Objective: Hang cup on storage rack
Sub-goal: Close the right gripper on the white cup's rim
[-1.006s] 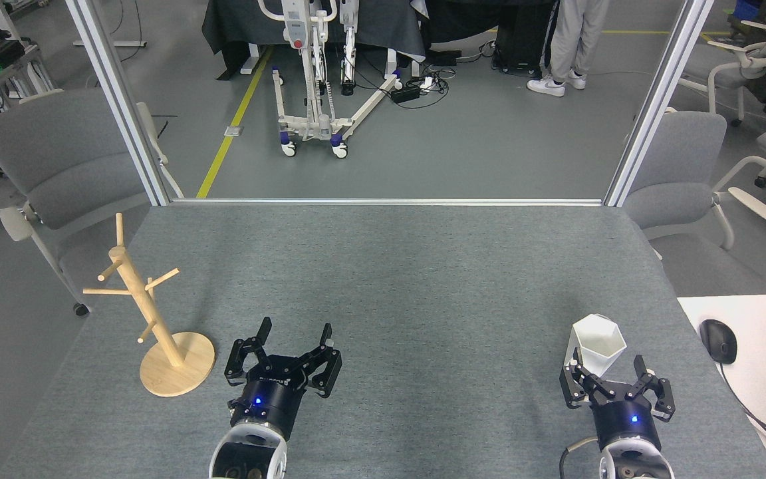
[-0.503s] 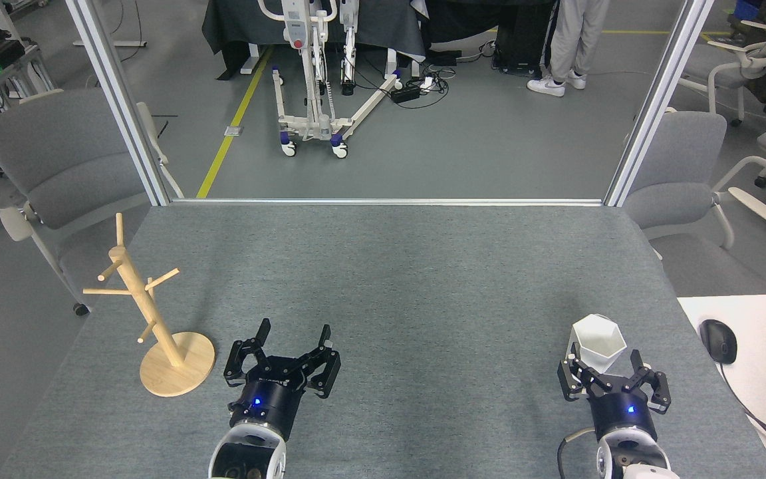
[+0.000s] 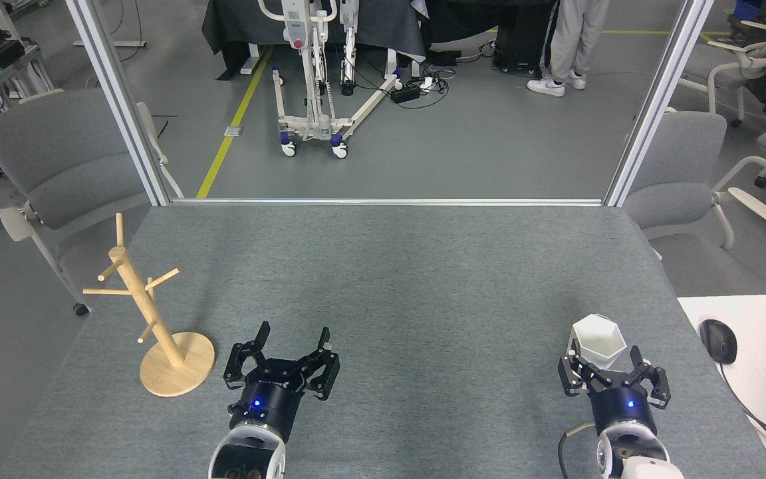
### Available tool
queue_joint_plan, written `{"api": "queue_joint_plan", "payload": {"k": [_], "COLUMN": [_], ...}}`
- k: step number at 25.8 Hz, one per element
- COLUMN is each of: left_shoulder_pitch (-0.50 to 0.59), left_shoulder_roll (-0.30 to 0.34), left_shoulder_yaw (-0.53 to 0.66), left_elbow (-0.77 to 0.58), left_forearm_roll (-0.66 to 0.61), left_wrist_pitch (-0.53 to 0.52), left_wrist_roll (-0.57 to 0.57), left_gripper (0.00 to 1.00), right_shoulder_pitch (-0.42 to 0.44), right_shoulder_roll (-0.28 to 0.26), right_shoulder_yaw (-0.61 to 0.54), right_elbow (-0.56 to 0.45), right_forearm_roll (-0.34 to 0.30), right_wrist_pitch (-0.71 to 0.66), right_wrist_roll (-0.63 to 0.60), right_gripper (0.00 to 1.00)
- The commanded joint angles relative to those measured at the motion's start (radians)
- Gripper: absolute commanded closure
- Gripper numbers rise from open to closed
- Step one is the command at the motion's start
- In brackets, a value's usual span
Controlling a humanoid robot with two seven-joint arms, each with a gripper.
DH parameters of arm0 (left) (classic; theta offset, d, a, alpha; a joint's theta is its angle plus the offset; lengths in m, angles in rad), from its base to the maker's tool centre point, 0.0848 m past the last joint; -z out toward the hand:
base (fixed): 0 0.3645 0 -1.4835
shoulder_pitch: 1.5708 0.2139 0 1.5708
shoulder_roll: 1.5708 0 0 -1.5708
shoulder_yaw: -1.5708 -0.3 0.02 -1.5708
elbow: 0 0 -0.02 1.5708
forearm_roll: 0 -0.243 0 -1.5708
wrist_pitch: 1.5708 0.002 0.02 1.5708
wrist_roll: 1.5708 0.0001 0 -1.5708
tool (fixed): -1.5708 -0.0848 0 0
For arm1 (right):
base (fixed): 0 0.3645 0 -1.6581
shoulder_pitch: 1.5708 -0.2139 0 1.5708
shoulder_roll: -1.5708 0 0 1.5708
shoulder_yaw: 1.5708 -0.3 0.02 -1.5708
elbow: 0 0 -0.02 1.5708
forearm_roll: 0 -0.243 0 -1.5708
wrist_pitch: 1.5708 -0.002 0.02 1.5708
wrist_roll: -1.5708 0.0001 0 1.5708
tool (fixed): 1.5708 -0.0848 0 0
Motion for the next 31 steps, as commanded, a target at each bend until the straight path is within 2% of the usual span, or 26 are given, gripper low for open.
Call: {"api": "queue_joint_plan", "payload": {"k": [1,6,24,31], "left_shoulder_pitch": [0.0,0.0,-0.002,-0.002], "left_shoulder_roll": [0.001,0.001,-0.001,-0.001], "left_shoulder_yaw": [0.001,0.001,0.003,0.003], "left_elbow": [0.001,0.002,0.022,0.019], "left_forearm_roll": [0.0,0.0,0.0,0.0], "left_wrist_pitch": [0.0,0.003,0.012,0.01], "left_wrist_roll": [0.0,0.0,0.0,0.0], "left_gripper": [0.0,0.0,0.0,0.0], "right_shoulder_pitch": [-0.004,-0.015,-0.119,-0.134], "right_shoulder_roll": [-0.001,-0.001,-0.001,-0.001], "right_shoulder_yaw": [0.0,0.0,0.005,0.006], "right_elbow": [0.006,0.01,0.156,0.173], "right_forearm_roll": [0.0,0.0,0.0,0.0], "right_wrist_pitch": [0.0,0.0,0.003,0.003], "right_wrist_roll": [-0.001,-0.001,-0.001,-0.001], "right_gripper": [0.0,0.0,0.0,0.0]}}
